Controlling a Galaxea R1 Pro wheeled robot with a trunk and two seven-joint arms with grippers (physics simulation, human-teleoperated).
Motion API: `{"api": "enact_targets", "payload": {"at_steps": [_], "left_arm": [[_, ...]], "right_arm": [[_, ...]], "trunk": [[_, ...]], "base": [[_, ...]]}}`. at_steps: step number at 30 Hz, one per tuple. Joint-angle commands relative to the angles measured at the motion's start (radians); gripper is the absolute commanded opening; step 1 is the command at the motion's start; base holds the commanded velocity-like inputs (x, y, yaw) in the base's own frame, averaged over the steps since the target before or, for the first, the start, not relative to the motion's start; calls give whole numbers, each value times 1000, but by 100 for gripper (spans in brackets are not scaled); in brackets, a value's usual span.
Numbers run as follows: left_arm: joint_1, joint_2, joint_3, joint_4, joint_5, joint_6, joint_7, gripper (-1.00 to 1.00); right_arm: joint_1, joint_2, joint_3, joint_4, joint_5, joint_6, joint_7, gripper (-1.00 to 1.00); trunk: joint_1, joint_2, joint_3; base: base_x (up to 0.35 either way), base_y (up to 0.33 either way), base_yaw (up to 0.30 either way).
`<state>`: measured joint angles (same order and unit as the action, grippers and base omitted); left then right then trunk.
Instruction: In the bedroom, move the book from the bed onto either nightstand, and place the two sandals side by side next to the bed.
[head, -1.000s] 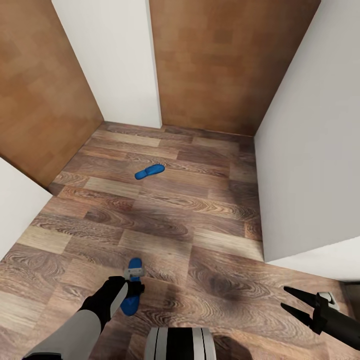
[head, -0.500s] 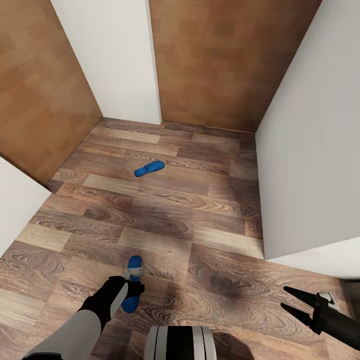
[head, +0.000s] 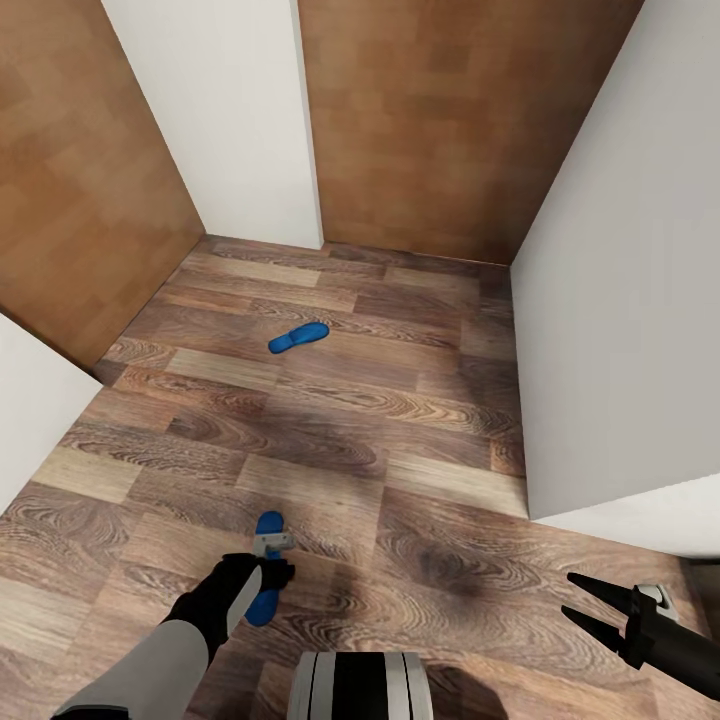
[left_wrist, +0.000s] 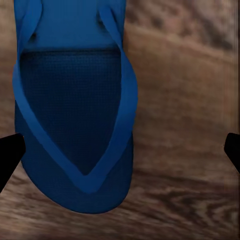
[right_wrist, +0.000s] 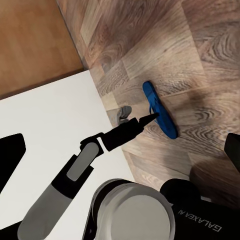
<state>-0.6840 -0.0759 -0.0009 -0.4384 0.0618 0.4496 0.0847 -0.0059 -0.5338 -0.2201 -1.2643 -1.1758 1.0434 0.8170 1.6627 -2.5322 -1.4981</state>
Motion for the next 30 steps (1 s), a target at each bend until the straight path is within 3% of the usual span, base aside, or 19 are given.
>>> {"api": "enact_targets", "payload": {"at_steps": [1,3,12,30], "left_arm": [[0,-2,0,0,5,4,7,100],[0,-2,0,5,4,3,11,100],[0,-20,-1,25,3,0,136,100],[0,-24,-1,27,5,0,153,100]], "right_arm": [[0,0,-1,0,4,4,5,100],[0,0,-1,0,4,4,5,100],[0,0,-1,0,4,4,5,100],[0,0,-1,0,4,4,5,100]], "trunk": [[0,0,-1],[0,0,-1],[0,0,-1],[0,0,-1]], "base": [[0,0,0],[0,0,0],[0,0,0],[0,0,0]]}}
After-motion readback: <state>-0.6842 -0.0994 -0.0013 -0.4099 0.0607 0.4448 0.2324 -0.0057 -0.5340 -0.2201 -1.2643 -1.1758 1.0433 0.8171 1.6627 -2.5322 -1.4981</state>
